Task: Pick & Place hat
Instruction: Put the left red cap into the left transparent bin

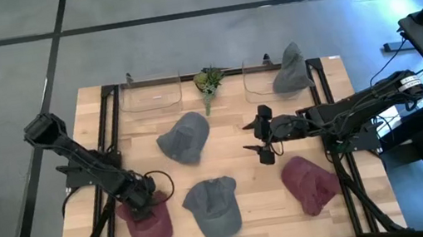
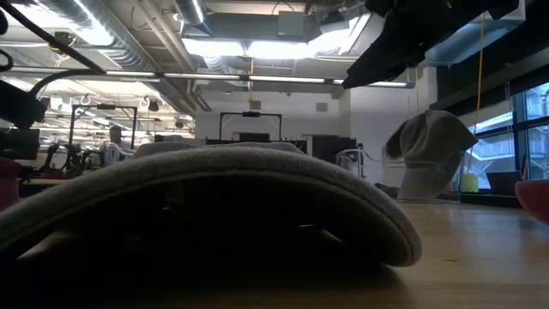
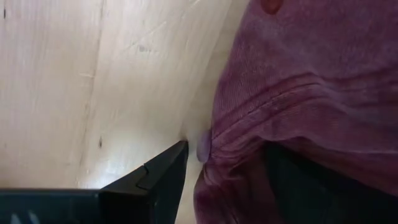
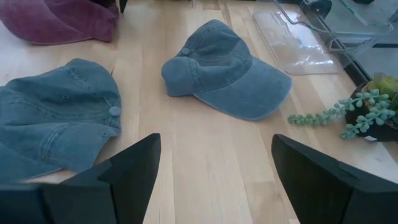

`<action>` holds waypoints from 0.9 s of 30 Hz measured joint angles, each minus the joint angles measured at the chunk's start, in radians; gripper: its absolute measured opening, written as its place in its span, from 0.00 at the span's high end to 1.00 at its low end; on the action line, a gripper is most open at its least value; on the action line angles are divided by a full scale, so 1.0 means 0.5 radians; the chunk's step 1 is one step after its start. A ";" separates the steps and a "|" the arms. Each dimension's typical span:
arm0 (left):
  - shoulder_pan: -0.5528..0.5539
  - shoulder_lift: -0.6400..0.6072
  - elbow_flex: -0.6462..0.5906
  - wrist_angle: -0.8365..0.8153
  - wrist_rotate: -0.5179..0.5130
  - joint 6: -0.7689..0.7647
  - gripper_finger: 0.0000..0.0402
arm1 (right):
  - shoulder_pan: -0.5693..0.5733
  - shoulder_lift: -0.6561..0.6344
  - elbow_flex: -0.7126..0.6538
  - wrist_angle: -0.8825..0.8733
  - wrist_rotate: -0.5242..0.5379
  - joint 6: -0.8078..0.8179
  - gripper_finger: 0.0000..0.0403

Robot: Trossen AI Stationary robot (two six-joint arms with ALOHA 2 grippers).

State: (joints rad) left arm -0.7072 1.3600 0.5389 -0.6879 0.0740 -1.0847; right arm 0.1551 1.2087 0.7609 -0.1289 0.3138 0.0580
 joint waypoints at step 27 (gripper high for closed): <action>0.615 -0.932 0.033 0.812 -0.024 0.257 0.94 | 0.000 0.000 0.000 -0.165 0.000 -0.026 0.24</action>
State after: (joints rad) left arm -0.3998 0.8939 0.5556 -0.2820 0.0620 -0.9564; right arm 0.1551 1.2087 0.7609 -0.2115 0.3138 0.0448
